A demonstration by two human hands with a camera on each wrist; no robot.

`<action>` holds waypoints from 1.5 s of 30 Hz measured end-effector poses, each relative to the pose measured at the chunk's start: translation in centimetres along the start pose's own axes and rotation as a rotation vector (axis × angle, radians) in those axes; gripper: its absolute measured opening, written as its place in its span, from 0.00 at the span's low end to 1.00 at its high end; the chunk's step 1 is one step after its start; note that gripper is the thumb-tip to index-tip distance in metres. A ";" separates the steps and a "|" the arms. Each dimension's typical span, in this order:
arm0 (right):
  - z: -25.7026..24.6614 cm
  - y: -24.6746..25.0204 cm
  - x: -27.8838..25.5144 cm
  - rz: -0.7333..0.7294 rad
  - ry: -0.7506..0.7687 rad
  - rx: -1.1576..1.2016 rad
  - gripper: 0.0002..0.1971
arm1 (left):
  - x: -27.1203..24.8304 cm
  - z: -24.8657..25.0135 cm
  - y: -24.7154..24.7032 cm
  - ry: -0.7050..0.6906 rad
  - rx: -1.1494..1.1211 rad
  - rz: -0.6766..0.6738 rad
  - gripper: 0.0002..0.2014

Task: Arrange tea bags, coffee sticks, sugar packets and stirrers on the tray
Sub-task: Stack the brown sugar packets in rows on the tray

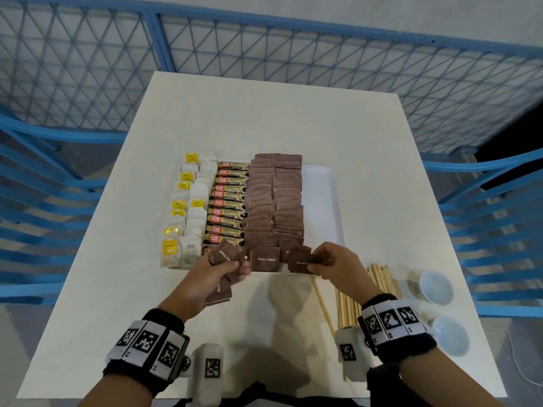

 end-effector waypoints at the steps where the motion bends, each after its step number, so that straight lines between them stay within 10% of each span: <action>1: 0.1 0.4 0.2 0.026 0.006 -0.070 0.07 | 0.0 0.2 0.1 -0.005 -0.020 0.001 0.12; 24: -1.3 -2.1 2.0 0.188 0.167 -0.263 0.25 | -0.1 0.9 -0.6 0.004 -0.192 -0.107 0.13; 28: -4.1 -2.0 2.2 0.196 0.244 -0.196 0.16 | 0.1 0.7 -0.6 -0.009 -0.081 -0.075 0.13; 35: -7.8 -5.2 2.1 -0.109 0.210 0.287 0.03 | -0.1 1.0 -1.0 -0.056 0.022 -0.006 0.14; 45: -6.5 -6.2 1.3 -0.190 0.210 0.278 0.14 | -1.2 2.9 -1.6 -0.248 0.463 0.157 0.10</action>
Point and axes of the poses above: each hand's wrist, its own x-axis towards the middle knuckle, its own y-axis out of the back of the hand, z = x × y, the point moved 9 cm from there along x, towards the middle knuckle, and after that the axes turned 15 degrees about y, right-handed, at the moved point
